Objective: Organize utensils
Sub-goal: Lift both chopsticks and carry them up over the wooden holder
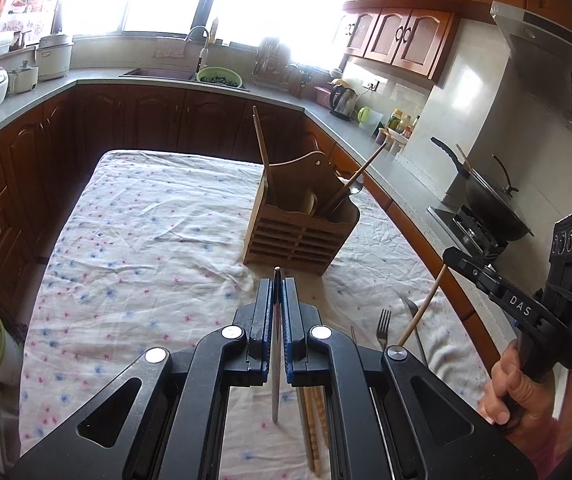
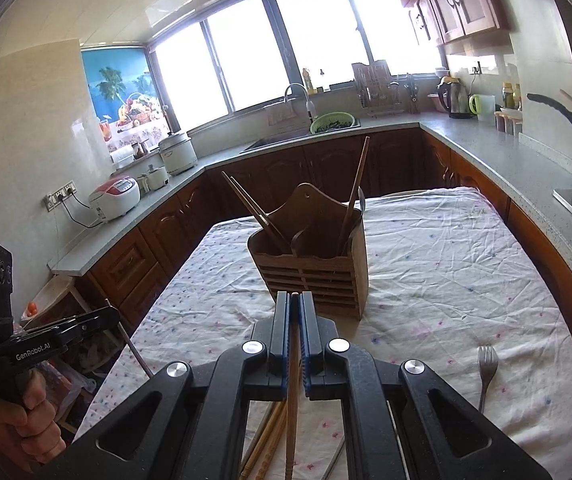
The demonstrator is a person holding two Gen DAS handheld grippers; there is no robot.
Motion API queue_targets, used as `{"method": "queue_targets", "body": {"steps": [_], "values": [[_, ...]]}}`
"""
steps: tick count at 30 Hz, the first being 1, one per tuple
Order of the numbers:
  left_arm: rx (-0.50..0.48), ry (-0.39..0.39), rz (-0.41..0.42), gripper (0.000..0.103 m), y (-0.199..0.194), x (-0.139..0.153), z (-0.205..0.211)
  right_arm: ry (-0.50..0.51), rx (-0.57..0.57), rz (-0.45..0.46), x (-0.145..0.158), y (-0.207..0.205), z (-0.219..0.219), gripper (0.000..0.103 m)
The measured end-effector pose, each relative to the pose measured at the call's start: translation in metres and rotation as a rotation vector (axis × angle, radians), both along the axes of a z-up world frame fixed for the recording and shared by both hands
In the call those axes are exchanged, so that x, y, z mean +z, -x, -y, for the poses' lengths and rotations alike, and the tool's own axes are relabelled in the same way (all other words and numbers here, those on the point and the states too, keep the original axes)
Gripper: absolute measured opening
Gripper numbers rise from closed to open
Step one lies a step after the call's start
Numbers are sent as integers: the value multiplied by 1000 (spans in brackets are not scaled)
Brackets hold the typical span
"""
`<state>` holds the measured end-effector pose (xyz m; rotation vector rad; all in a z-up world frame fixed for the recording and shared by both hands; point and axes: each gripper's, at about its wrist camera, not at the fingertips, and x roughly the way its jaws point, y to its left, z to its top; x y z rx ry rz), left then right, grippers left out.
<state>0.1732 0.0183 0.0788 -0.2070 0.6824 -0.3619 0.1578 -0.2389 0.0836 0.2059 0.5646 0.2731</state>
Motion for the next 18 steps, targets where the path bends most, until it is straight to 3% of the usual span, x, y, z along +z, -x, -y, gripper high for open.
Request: {"method": "queue_targets", "body": {"steps": [18], "values": [[2,24,70,4,0,25,2,8,-12,82,21,5,4,4]]}}
